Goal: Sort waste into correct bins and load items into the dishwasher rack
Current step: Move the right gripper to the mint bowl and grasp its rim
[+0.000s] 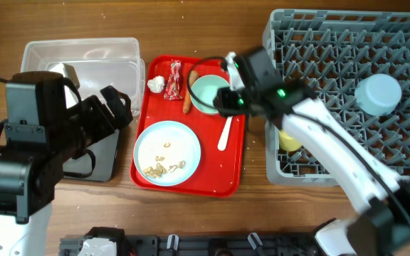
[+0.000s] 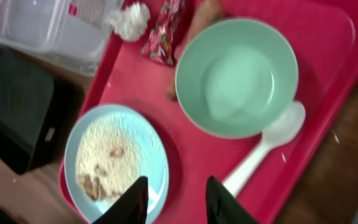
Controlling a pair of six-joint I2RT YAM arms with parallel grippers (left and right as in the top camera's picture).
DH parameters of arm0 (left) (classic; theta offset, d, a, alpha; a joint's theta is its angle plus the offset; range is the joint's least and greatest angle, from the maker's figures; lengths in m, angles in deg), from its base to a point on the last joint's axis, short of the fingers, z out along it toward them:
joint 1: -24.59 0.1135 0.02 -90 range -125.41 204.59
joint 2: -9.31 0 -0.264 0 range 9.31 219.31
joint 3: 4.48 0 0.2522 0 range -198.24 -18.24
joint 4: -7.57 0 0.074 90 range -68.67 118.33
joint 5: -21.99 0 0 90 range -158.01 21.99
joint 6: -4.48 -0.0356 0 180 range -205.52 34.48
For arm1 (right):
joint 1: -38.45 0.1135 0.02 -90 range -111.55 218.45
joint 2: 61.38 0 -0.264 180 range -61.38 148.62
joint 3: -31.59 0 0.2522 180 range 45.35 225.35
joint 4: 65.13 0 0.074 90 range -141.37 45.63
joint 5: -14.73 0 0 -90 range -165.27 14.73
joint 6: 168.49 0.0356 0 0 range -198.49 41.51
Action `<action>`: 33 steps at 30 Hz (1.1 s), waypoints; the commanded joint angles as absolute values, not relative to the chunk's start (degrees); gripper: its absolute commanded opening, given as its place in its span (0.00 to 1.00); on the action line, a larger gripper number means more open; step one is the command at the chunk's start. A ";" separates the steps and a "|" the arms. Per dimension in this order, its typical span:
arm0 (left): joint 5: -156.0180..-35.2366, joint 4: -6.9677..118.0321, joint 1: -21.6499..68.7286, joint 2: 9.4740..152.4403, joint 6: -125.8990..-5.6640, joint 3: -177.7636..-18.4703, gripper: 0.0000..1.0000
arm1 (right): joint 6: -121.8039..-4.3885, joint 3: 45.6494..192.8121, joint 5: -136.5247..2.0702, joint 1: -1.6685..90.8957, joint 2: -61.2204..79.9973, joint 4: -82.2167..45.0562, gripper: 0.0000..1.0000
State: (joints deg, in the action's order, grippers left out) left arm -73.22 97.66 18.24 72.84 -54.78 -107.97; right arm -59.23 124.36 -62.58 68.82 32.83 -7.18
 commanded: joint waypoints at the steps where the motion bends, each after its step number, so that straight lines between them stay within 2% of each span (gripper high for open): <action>1: -73.05 97.49 18.61 72.84 -54.84 -108.26 1.00 | -58.81 137.56 -72.57 68.38 43.32 -1.15 0.38; 2: -73.05 97.49 18.61 72.84 -54.84 -108.26 1.00 | -58.81 141.95 -75.04 67.29 48.72 0.82 0.46; 3: -73.05 97.49 18.61 72.84 -54.84 -108.26 1.00 | -58.72 142.28 -74.43 66.72 50.40 0.47 0.50; 5: -73.05 97.49 18.61 72.84 -54.84 -108.26 1.00 | -56.08 142.28 -74.21 64.62 54.34 0.25 0.63; 7: -73.05 97.49 18.61 72.84 -54.84 -108.26 1.00 | -55.69 142.26 -71.72 62.94 57.42 -1.63 0.68; 8: -73.05 97.49 18.61 72.84 -54.84 -108.26 1.00 | -55.82 142.26 -69.07 62.39 58.51 -2.81 0.67; 9: -73.05 97.49 18.61 72.84 -54.84 -108.26 1.00 | -55.84 142.26 -67.68 62.11 59.23 -3.42 0.61; 11: -73.05 97.49 18.61 72.84 -54.84 -108.26 1.00 | -55.80 142.24 -67.81 62.04 60.37 -4.17 0.54; 13: -73.05 97.49 18.61 72.84 -54.84 -108.26 1.00 | -55.38 142.17 -68.00 62.04 61.38 -4.06 0.39; 14: -73.05 97.49 18.61 72.84 -54.84 -108.26 1.00 | -54.68 142.13 -68.18 62.04 61.88 -3.86 0.36; 19: -73.05 97.49 18.61 72.84 -54.84 -108.26 1.00 | -51.40 139.63 -71.00 62.04 62.27 -3.93 0.34; 22: -73.05 97.49 18.61 72.84 -54.84 -108.26 1.00 | -51.38 139.11 -71.00 62.07 62.29 -4.01 0.22; 25: -73.05 97.49 18.61 72.84 -54.84 -108.26 1.00 | -50.38 137.51 -70.80 62.07 62.60 -4.21 0.17; 27: -73.05 97.49 18.61 72.84 -54.84 -108.26 1.00 | -50.40 137.40 -70.80 62.04 62.62 -4.30 0.06; 33: -73.05 97.49 18.61 72.84 -54.84 -108.26 1.00 | -51.53 139.11 -71.11 62.00 59.87 -3.58 0.04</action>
State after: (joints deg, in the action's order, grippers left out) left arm -73.22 97.66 18.24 72.86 -54.78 -107.97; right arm -51.12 138.19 -69.97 61.83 61.11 -4.23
